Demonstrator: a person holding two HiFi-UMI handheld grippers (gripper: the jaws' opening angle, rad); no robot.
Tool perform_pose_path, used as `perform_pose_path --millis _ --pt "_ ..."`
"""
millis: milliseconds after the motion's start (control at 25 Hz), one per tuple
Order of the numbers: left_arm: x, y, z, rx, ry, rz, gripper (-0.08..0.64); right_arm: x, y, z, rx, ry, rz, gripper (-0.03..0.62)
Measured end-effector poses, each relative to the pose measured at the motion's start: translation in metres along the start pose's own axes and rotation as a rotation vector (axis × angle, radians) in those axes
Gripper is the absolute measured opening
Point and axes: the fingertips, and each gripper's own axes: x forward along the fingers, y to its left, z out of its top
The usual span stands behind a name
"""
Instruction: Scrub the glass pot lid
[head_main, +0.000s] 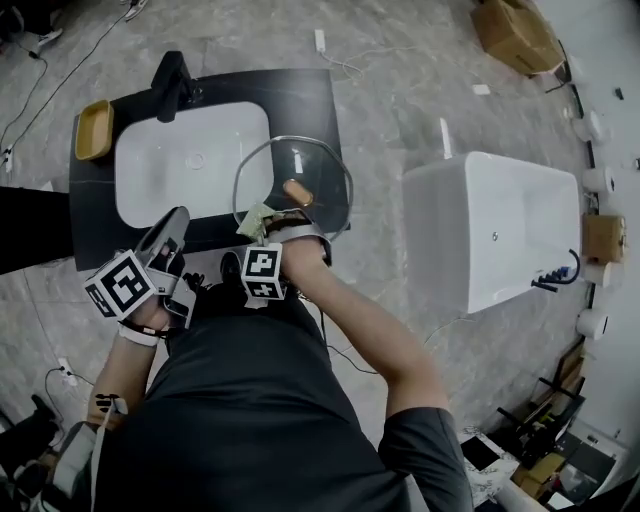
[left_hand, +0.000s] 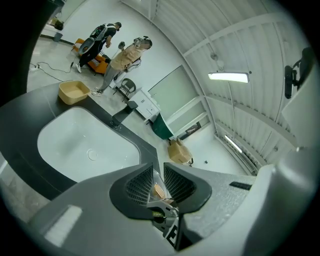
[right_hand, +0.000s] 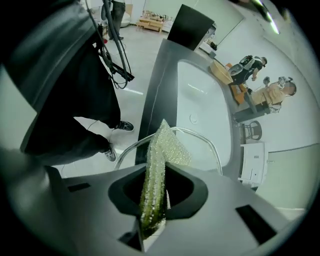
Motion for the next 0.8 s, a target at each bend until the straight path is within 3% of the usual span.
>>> perform_pose_path --millis 240,520,640,800 --pt "0.023 -0.029 -0.014 0.036 0.043 -0.031 0.069 -0.01 0.033 -0.032 0.075 -0.1 -0.027 0.055" --pt "0.031 -0.05 -0.021 0.069 0.047 -0.036 0.069 -0.027 0.062 -0.081 0.273 -0.163 -0.043 0.055" --pt "0.035 -0.057 -0.025 0.075 0.046 -0.037 0.069 -0.042 0.06 -0.095 0.413 -0.251 -0.067 0.054" --pt "0.035 -0.062 -0.033 0.07 0.049 -0.028 0.069 -0.073 0.046 -0.108 0.72 -0.446 -0.095 0.055"
